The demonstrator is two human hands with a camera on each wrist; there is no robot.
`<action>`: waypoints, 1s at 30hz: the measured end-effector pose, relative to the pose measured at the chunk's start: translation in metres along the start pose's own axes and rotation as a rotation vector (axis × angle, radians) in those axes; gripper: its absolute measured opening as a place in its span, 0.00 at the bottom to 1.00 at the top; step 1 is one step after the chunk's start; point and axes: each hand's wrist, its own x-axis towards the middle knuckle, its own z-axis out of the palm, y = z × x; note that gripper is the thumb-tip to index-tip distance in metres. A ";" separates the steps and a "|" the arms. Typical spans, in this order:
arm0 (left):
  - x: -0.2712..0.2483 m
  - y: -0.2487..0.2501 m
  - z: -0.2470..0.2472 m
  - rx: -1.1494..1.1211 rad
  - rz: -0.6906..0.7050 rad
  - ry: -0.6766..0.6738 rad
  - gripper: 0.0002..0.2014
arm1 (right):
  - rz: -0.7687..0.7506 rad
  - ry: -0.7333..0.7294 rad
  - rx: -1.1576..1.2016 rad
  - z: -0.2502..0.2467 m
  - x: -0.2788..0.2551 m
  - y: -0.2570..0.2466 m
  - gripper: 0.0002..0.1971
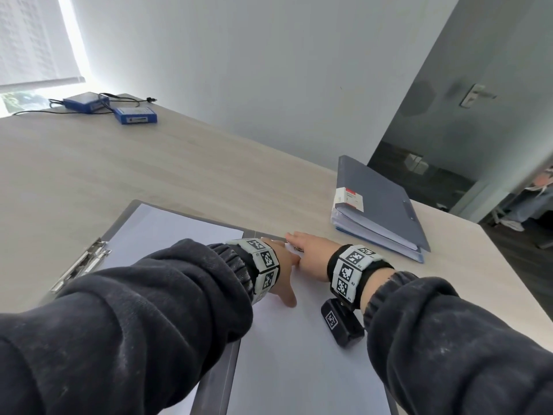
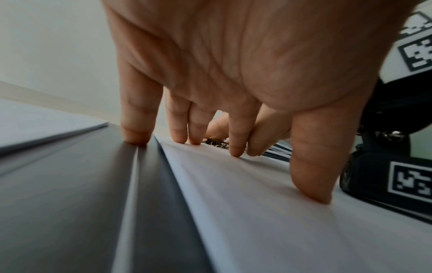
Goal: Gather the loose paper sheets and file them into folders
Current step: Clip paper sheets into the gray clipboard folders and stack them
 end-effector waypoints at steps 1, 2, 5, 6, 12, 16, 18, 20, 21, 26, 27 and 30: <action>-0.001 0.000 -0.001 0.001 -0.006 -0.006 0.44 | -0.009 0.011 0.020 -0.001 -0.003 0.000 0.35; -0.003 0.000 -0.002 -0.002 -0.011 -0.010 0.44 | -0.017 0.029 0.052 -0.001 -0.006 0.002 0.33; -0.009 -0.001 -0.004 -0.029 -0.022 -0.011 0.43 | -0.001 0.170 0.249 0.001 -0.022 0.010 0.29; -0.011 -0.001 -0.004 -0.058 -0.031 -0.003 0.43 | 0.022 0.224 0.345 0.003 -0.029 0.014 0.28; -0.040 -0.008 0.000 -0.354 -0.085 0.093 0.37 | 0.178 0.409 0.728 0.035 -0.089 0.050 0.21; -0.070 0.006 0.011 -0.349 -0.086 0.107 0.34 | 0.263 0.446 0.945 0.053 -0.134 0.060 0.17; -0.082 0.016 0.020 -0.350 -0.067 0.084 0.33 | 0.281 0.437 1.043 0.062 -0.149 0.059 0.14; -0.090 0.025 0.027 -0.347 -0.050 0.077 0.33 | 0.291 0.428 1.106 0.069 -0.157 0.056 0.13; -0.093 0.029 0.030 -0.346 -0.048 0.074 0.33 | 0.296 0.424 1.128 0.071 -0.159 0.055 0.13; -0.101 0.037 0.034 -0.340 -0.088 0.081 0.32 | 0.415 0.444 1.349 0.073 -0.160 0.053 0.09; -0.103 0.037 0.034 -0.339 -0.095 0.082 0.32 | 0.454 0.440 1.415 0.073 -0.160 0.055 0.07; -0.109 0.039 0.034 -0.339 -0.103 0.086 0.30 | 0.540 0.435 1.637 0.076 -0.159 0.062 0.07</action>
